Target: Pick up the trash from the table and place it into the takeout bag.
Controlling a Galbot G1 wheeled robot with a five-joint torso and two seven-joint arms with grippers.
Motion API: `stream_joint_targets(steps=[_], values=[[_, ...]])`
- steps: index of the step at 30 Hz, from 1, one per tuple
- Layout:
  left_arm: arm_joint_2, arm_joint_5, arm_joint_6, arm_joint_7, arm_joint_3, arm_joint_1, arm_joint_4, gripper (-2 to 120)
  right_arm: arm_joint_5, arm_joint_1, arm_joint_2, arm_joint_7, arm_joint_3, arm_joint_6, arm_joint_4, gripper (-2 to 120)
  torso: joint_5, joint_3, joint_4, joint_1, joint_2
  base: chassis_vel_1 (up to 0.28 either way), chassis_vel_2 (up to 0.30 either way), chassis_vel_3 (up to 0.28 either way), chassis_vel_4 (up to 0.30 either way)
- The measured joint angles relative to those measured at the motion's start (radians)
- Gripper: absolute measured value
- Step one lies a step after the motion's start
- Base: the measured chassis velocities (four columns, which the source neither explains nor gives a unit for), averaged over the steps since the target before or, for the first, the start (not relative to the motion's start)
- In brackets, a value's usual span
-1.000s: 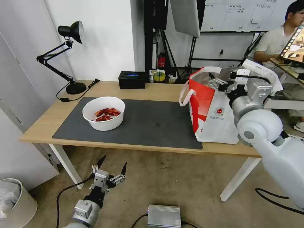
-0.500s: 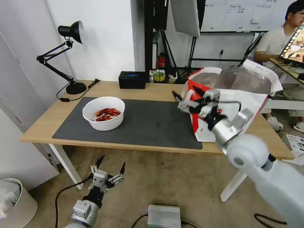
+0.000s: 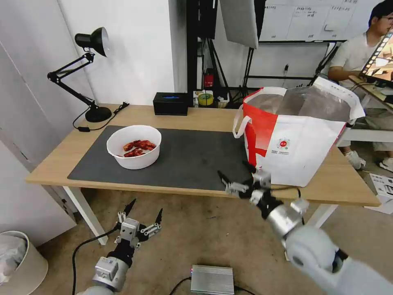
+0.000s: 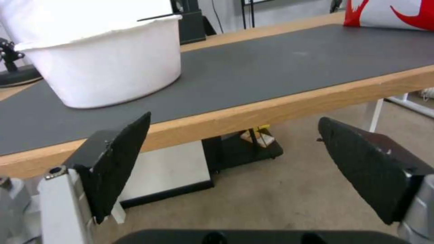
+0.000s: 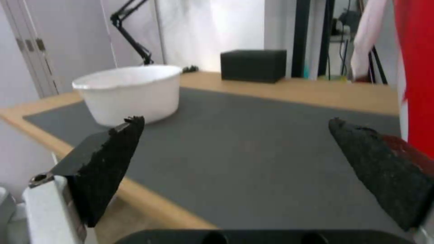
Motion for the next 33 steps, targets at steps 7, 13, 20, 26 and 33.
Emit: stream_joint_targets(steps=[7,13,20,26,33], values=[[0.0,-0.001,0.0,0.0,0.006,-0.004,0.002,100,-0.069,-0.069,0.025,0.033,-0.007,0.032,-0.024,100,0.0,0.0,0.0,0.0,0.0,0.0,0.0,0.0,0.0],[0.004,-0.003,-0.001,0.0,0.004,-0.005,0.004,100,-0.129,-0.109,0.044,0.086,-0.01,0.044,-0.035,100,-0.0001,0.0,0.0,0.0,0.0,0.0,0.0,0.0,0.0],[0.004,-0.005,-0.001,0.0,0.005,-0.009,0.007,100,-0.162,-0.11,0.047,0.118,-0.011,0.053,-0.037,100,-0.0001,0.0,0.0001,0.0,0.0,0.0,0.0,0.0,0.0],[0.015,-0.03,0.001,-0.019,0.0,-0.03,0.014,100,-0.162,-0.109,0.047,0.119,-0.011,0.052,-0.036,100,-0.0001,0.0,0.0001,0.0,0.0,0.0,0.0,0.0,0.0],[0.091,-0.147,0.052,-0.07,-0.051,-0.078,-0.017,100,-0.161,-0.108,0.047,0.119,-0.011,0.052,-0.035,100,-0.0001,0.0,0.0002,0.0,0.0,0.0,0.0,0.0,0.0]])
